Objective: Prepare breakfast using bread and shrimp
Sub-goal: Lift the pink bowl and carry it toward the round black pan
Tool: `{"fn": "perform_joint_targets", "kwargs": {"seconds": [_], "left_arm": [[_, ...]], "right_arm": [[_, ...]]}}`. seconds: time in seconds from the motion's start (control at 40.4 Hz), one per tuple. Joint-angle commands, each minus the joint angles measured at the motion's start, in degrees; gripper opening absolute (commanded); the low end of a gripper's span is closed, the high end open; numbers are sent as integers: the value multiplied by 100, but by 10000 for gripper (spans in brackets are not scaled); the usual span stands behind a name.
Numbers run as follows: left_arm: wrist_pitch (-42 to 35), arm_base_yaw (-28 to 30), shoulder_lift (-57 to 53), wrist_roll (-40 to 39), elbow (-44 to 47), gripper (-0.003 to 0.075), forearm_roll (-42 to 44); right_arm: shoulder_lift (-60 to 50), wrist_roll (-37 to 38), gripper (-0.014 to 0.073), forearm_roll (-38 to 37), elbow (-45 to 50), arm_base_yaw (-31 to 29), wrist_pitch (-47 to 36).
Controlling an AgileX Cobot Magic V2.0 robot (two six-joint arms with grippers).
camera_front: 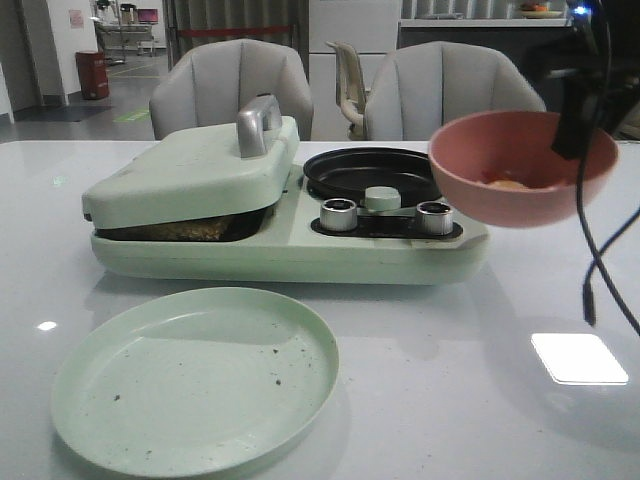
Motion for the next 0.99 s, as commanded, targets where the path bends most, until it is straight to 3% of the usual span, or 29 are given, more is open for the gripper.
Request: {"fn": "perform_joint_targets", "kwargs": {"seconds": [0.0,0.148,0.297,0.693,0.965], "left_arm": [[-393,-32,-12,2,-171,101,-148],[-393,-32,-12,2,-171,101,-148],[-393,-32,-12,2,-171,101,-148],[-393,-32,-12,2,-171,101,-148],[-393,-32,-12,2,-171,101,-148]], "right_arm": [[-328,-47,34,326,-500,21,-70],[-256,-47,41,204,-900,87,-174],[-201,262,43,-506,-1093,380,-451],[61,2506,43,-3936,-1130,1471,-1269],[658,3459,43,-5723,-1710,1970,-1029]]}}
